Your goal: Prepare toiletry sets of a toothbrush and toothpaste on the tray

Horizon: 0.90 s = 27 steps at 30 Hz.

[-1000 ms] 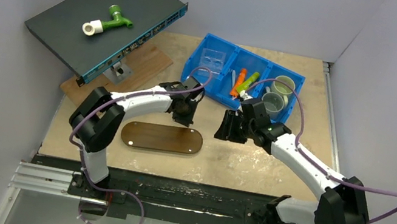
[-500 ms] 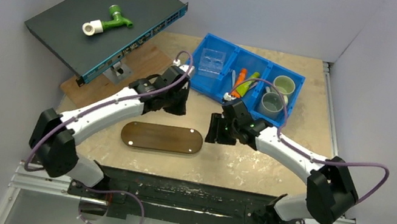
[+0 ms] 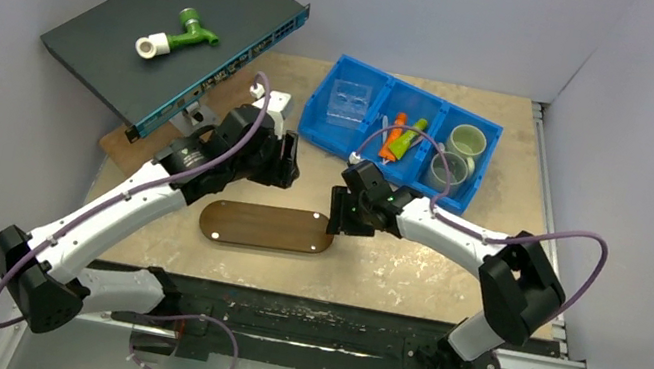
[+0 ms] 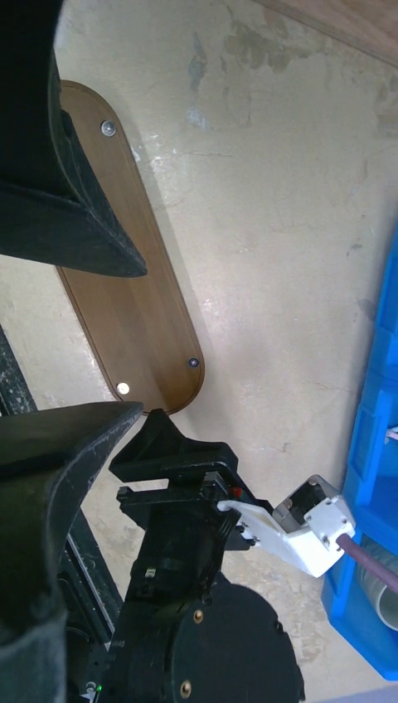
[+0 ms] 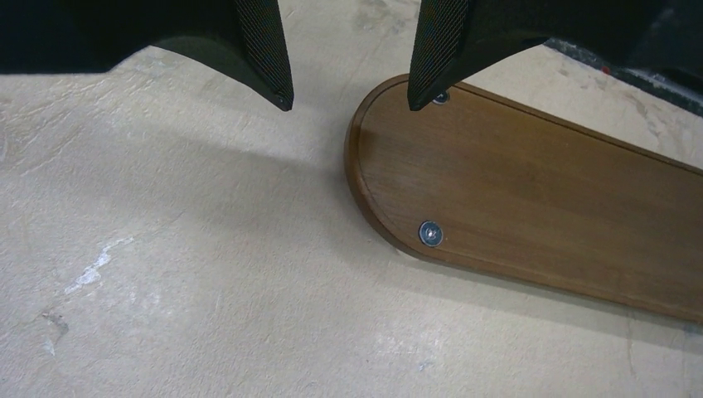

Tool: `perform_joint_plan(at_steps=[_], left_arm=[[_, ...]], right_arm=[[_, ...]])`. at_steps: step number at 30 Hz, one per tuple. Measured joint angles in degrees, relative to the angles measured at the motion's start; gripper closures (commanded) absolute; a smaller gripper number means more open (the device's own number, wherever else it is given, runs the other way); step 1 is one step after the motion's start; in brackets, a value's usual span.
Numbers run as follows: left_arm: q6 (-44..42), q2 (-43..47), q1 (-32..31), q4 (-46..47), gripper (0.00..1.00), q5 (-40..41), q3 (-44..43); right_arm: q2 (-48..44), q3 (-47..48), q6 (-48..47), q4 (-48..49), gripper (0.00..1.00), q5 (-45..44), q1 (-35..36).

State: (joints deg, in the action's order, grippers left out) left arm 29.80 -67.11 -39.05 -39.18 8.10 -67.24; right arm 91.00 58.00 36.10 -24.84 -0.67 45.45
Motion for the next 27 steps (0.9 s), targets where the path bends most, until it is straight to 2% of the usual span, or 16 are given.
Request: perform_joint_plan(at_steps=[6,8,27], left_arm=[[-1.16,1.49,0.00,-1.09,0.07,1.33,0.00],[-1.57,1.49,0.00,-1.27,0.02,1.73,0.04],[-1.95,1.51,0.00,-0.81,0.01,3.19,1.60]], right_arm=[[2.38,0.83,0.46,-0.22,0.45,-1.84,0.13],[2.93,0.90,0.63,-0.31,0.45,-2.56,0.20],[4.31,0.85,1.03,-0.96,0.46,-4.46,0.42]])
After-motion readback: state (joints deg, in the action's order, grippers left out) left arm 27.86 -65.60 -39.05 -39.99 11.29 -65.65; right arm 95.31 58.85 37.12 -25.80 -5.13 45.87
